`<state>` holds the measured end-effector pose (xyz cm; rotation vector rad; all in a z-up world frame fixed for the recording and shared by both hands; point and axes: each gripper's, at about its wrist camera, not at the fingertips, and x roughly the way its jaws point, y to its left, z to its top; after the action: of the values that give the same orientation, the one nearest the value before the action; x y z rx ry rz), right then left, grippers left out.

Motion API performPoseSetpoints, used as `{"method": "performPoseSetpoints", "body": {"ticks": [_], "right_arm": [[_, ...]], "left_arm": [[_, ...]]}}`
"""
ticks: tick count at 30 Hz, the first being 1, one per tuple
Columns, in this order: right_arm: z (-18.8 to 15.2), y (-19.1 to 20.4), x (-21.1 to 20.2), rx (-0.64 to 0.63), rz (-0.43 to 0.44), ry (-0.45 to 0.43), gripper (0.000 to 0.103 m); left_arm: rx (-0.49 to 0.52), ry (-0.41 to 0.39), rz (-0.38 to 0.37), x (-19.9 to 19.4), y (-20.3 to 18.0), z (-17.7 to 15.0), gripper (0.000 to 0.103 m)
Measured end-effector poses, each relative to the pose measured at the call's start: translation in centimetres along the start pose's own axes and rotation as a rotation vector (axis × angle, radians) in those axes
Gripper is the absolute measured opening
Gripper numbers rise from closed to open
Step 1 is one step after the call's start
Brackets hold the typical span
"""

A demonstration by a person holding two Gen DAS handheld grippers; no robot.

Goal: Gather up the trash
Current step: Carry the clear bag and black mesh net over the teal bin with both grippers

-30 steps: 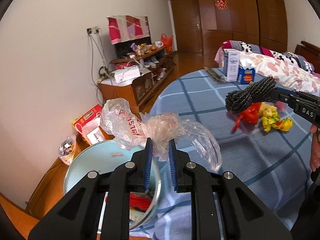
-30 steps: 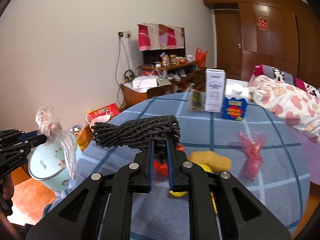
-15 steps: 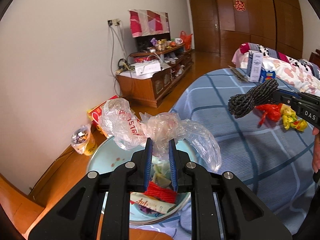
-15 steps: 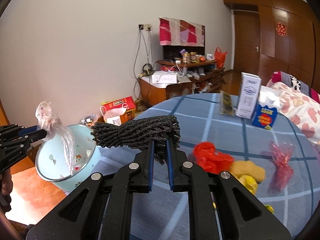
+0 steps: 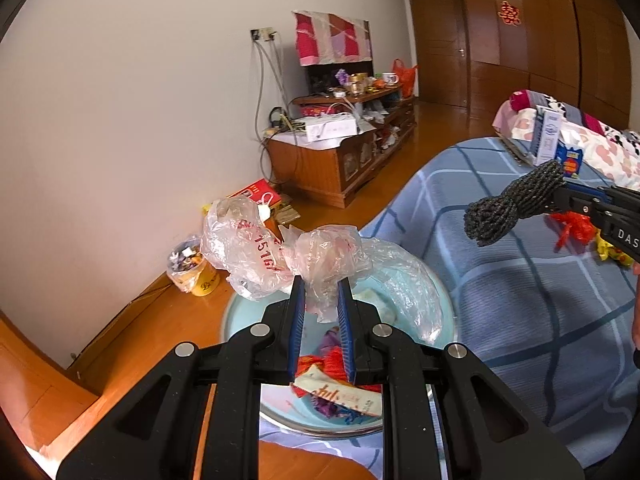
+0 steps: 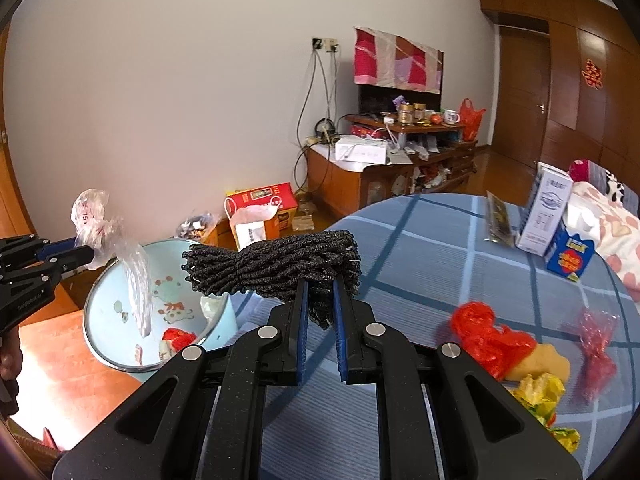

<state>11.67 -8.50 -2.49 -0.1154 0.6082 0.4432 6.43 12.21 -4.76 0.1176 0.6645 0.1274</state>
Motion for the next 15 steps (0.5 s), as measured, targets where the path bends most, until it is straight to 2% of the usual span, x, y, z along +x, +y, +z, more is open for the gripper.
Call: {"method": "performPoseSetpoints", "body": {"ticks": [15], "right_arm": [[0.9, 3.4, 2.4, -0.072, 0.045, 0.031, 0.012]], "left_arm": [[-0.040, 0.018, 0.076, 0.5, 3.0, -0.9, 0.016]]}}
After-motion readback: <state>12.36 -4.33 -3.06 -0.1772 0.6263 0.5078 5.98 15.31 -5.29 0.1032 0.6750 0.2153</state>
